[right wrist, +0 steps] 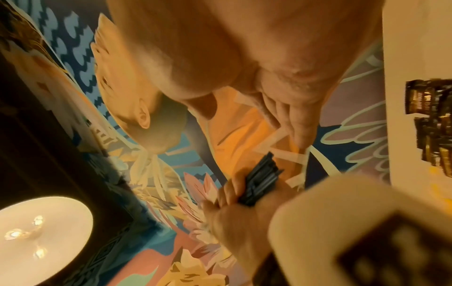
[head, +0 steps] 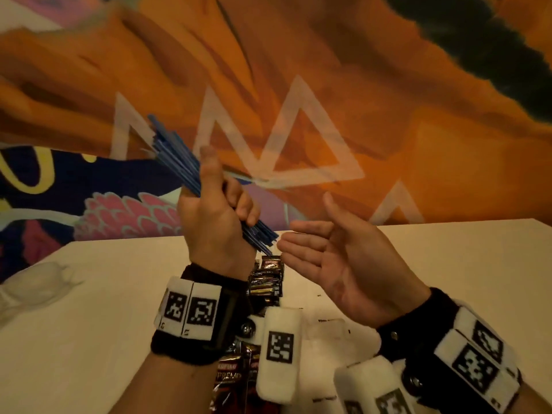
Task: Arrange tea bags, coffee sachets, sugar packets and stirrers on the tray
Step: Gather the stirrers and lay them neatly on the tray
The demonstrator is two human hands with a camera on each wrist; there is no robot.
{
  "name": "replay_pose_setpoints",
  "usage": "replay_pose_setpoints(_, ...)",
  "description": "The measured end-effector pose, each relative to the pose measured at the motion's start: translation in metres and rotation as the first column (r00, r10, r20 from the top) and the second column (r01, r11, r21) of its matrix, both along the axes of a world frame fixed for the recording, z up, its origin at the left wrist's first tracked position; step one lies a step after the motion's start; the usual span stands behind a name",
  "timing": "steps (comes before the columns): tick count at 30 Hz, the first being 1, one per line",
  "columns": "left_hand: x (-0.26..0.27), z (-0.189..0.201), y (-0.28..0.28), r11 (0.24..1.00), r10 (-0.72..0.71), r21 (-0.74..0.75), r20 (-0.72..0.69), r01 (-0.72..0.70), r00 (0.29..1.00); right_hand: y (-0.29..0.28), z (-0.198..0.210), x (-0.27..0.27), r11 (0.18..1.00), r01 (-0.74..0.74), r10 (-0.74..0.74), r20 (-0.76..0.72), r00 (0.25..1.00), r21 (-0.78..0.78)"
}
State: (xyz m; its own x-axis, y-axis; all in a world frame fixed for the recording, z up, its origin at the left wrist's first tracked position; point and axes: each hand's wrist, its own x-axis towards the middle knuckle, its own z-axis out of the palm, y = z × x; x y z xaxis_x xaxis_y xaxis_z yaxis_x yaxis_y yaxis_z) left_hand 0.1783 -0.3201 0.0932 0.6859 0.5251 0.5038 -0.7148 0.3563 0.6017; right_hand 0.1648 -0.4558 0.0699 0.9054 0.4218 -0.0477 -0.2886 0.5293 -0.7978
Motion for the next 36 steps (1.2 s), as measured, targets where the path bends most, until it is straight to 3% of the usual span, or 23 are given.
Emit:
replay_pose_setpoints(3,-0.005,0.007,0.011,0.993,-0.009,-0.12,0.07,0.017,0.998,0.006,0.001,0.002,1.0,0.013,-0.012,0.033,0.999,-0.018)
replay_pose_setpoints(6,-0.006,0.009,0.011,0.992,-0.006,-0.123,0.136,0.023,0.991,0.016,0.001,-0.002,0.999,-0.021,0.022,0.038,0.999,-0.025)
replay_pose_setpoints(11,0.0,-0.006,-0.011,0.997,0.016,0.072,0.158,-0.028,0.987,0.026,0.004,-0.004,0.98,-0.162,0.152,0.088,0.984,0.113)
replay_pose_setpoints(15,0.01,-0.023,-0.012,0.977,0.06,0.197,0.094,-0.077,0.994,0.019,-0.003,0.008,0.986,-0.11,0.103,0.059,0.993,0.126)
replay_pose_setpoints(18,0.013,-0.037,-0.019,0.916,0.164,0.369,0.015,-0.157,0.986,0.021,-0.009,0.01,0.988,-0.128,0.117,0.119,0.986,0.088)
replay_pose_setpoints(20,0.019,-0.041,-0.016,0.901,0.207,0.395,-0.033,-0.177,0.978,0.019,-0.009,0.012,0.999,-0.02,0.028,0.195,0.98,-0.041)
replay_pose_setpoints(22,0.025,-0.04,-0.005,0.869,0.215,0.464,-0.041,-0.172,0.976,0.008,-0.003,0.014,0.928,0.289,-0.164,0.441,0.882,-0.233)
replay_pose_setpoints(23,0.029,-0.041,0.003,0.794,0.249,0.572,0.004,-0.207,0.968,0.0,0.002,0.015,0.848,0.445,-0.21,0.59,0.78,-0.286)
replay_pose_setpoints(24,0.033,-0.042,0.011,0.632,0.313,0.721,0.098,-0.284,0.945,-0.008,0.006,0.015,0.77,0.557,-0.209,0.703,0.68,-0.31)
replay_pose_setpoints(25,0.034,-0.044,0.017,0.409,0.351,0.841,0.212,-0.353,0.912,-0.015,0.009,0.016,0.717,0.62,-0.176,0.776,0.605,-0.32)
replay_pose_setpoints(27,0.033,-0.045,0.02,0.04,0.334,0.916,0.364,-0.399,0.869,-0.023,0.013,0.015,0.669,0.649,-0.07,0.838,0.541,-0.363)
replay_pose_setpoints(28,0.031,-0.044,0.018,-0.069,0.316,0.921,0.385,-0.383,0.867,-0.024,0.015,0.013,0.66,0.638,-0.02,0.839,0.543,-0.397)
replay_pose_setpoints(30,0.028,-0.042,0.014,-0.2,0.309,0.904,0.425,-0.379,0.851,-0.024,0.016,0.012,0.64,0.636,0.032,0.841,0.54,-0.432)
replay_pose_setpoints(31,0.027,-0.041,0.013,-0.228,0.315,0.9,0.43,-0.373,0.846,-0.025,0.016,0.013,0.627,0.645,0.049,0.848,0.528,-0.438)
replay_pose_setpoints(36,0.026,-0.042,0.009,-0.273,0.325,0.847,0.527,-0.456,0.785,-0.029,0.011,0.019,0.593,0.57,0.164,0.778,0.606,-0.569)
